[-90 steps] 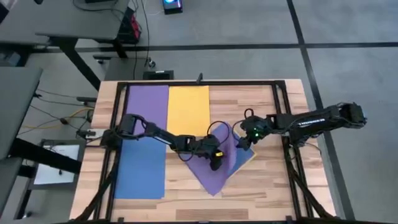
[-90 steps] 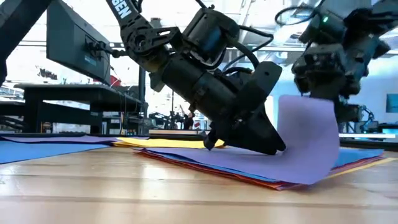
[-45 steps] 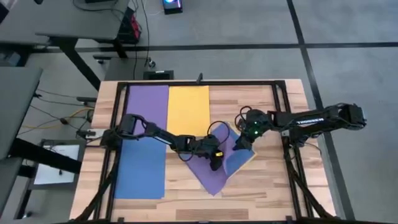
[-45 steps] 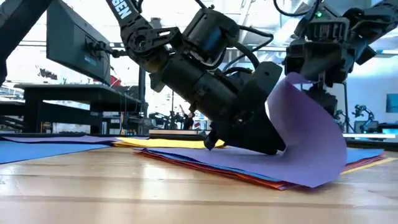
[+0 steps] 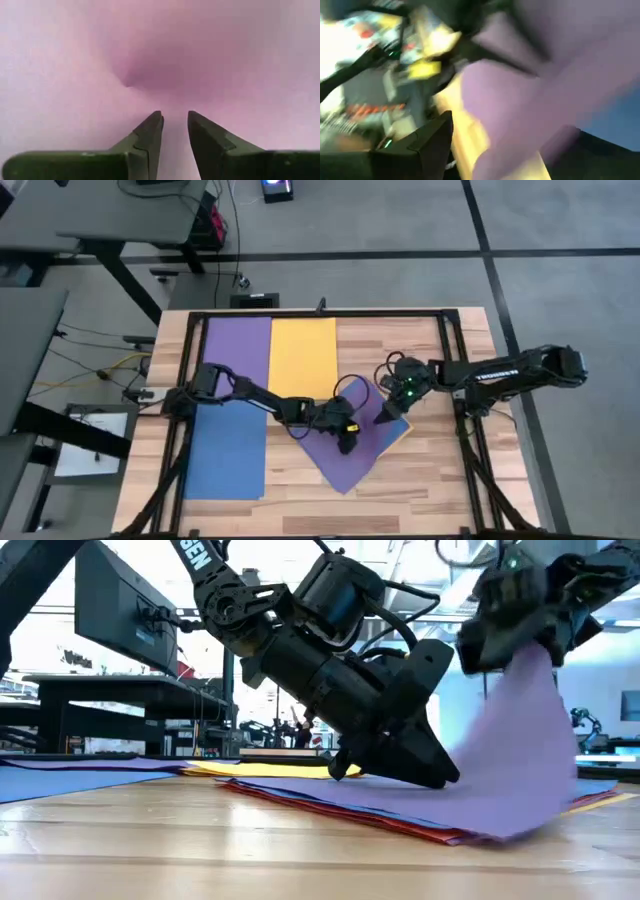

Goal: Organize paper
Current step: Stack the purple paper on top of the purple paper

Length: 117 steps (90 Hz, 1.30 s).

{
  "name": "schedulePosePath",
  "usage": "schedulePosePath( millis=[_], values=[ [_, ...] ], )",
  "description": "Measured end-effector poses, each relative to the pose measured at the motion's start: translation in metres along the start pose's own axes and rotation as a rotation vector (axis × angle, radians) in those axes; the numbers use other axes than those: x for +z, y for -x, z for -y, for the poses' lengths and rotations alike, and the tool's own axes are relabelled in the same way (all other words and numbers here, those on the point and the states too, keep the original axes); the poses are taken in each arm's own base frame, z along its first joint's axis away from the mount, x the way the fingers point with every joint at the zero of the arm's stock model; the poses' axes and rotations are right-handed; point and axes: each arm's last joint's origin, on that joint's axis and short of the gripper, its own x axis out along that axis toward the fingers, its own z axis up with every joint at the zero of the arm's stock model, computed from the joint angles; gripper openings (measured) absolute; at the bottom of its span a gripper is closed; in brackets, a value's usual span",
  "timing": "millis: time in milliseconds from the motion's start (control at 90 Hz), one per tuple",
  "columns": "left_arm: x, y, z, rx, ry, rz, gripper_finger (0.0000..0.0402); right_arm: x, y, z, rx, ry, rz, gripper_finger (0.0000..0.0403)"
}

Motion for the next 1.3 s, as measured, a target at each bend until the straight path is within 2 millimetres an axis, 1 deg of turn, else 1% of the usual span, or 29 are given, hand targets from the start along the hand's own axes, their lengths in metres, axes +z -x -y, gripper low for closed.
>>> schedulePosePath(
  millis=[89, 233, 300, 356, 422, 467, 611, 656, 733, 867, 911, 967, 1078, 1122, 1211, 1300],
  values=[
    [0.000, 0.000, 0.000, 0.000, 0.002, 0.000, 0.0082, 0.003, -0.005, 0.007, -0.070, -0.046, 0.044, 0.0254],
    [0.000, 0.000, 0.000, 0.000, 0.003, 0.000, 0.0082, 0.008, -0.012, 0.016, -0.114, -0.099, 0.051, 0.0252],
    [0.000, 0.000, 0.000, -0.001, 0.003, 0.000, 0.0081, 0.009, -0.015, 0.021, -0.136, -0.107, 0.041, 0.0244],
    [0.000, 0.000, 0.000, -0.001, 0.003, 0.000, 0.0082, 0.009, -0.018, 0.022, -0.143, -0.091, 0.032, 0.0229],
    [0.000, 0.000, 0.000, -0.001, 0.003, 0.000, 0.0082, 0.009, -0.021, 0.025, -0.152, -0.067, 0.022, 0.0197],
    [0.000, 0.000, 0.000, -0.001, 0.003, 0.000, 0.0082, 0.010, -0.023, 0.026, -0.157, -0.045, 0.017, 0.0167],
    [0.002, 0.002, 0.001, -0.004, 0.003, 0.002, 0.0082, 0.010, -0.024, 0.028, -0.166, 0.048, 0.007, 0.0032],
    [0.005, 0.005, 0.003, -0.006, 0.003, 0.002, 0.0082, 0.011, -0.022, 0.028, -0.163, 0.071, 0.008, 0.0015],
    [0.018, 0.017, 0.010, -0.016, -0.019, 0.007, 0.0082, 0.012, -0.016, 0.020, -0.145, 0.102, 0.020, 0.0007],
    [0.050, 0.057, 0.024, 0.015, -0.154, 0.003, 0.0082, 0.016, 0.002, -0.005, -0.133, 0.231, 0.021, 0.0001],
    [0.059, 0.074, 0.026, 0.033, -0.188, -0.019, 0.0082, 0.017, 0.010, -0.014, -0.134, 0.271, 0.018, 0.0000],
    [0.074, 0.099, 0.031, 0.043, -0.196, -0.025, 0.0082, 0.019, 0.020, -0.028, -0.124, 0.327, 0.014, 0.0000],
    [0.103, 0.162, 0.039, 0.045, -0.144, -0.008, 0.0082, 0.027, 0.042, -0.062, -0.053, 0.457, 0.023, 0.0000],
    [0.113, 0.191, 0.040, 0.042, -0.108, 0.008, 0.0082, 0.030, 0.048, -0.077, -0.021, 0.527, 0.043, 0.0000],
    [0.127, 0.246, 0.040, 0.032, -0.037, 0.048, 0.0082, 0.039, 0.058, -0.108, 0.046, 0.704, 0.109, 0.0000],
    [0.136, 0.296, 0.037, 0.009, 0.020, 0.111, 0.0082, 0.055, 0.060, -0.136, 0.105, 0.848, 0.191, 0.0000]
  ],
)
